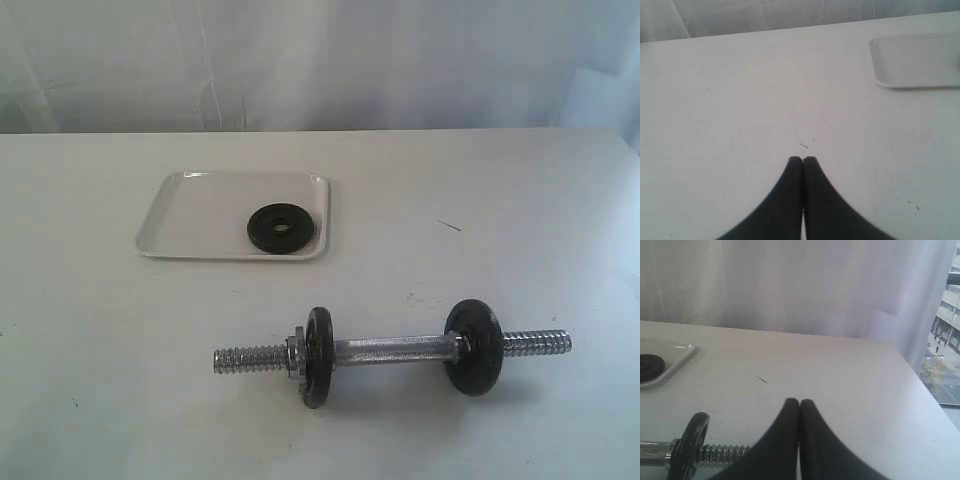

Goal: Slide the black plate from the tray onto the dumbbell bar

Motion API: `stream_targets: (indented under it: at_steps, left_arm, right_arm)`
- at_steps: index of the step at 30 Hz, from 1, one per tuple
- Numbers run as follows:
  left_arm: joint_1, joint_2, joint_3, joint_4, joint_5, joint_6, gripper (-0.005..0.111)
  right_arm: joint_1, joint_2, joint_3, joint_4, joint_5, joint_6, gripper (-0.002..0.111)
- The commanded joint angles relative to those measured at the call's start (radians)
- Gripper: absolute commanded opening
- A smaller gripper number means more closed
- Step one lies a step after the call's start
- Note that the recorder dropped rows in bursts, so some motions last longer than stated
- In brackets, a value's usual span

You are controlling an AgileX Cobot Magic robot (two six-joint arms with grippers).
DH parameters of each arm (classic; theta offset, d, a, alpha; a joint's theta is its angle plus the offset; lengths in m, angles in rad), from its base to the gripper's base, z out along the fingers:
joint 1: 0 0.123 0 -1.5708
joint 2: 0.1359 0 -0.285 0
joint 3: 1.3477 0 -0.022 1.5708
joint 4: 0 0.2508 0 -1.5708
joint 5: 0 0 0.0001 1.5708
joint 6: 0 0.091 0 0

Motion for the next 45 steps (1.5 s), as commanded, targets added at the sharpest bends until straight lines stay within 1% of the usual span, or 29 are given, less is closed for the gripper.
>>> stream_targets:
  at_steps: [1, 42, 45]
  left_arm:
    - [-0.001, -0.005, 0.005, -0.004, 0.006, 0.0, 0.0]
    - [-0.001, -0.005, 0.005, -0.004, 0.006, 0.0, 0.0]
    - [-0.001, -0.005, 0.005, -0.004, 0.006, 0.0, 0.0]
  right_arm:
    - [0.004, -0.006, 0.005, 0.003, -0.002, 0.007, 0.0]
    - [0.004, -0.006, 0.005, 0.003, -0.002, 0.007, 0.0]
    - [0.004, -0.006, 0.005, 0.003, -0.065, 0.007, 0.0]
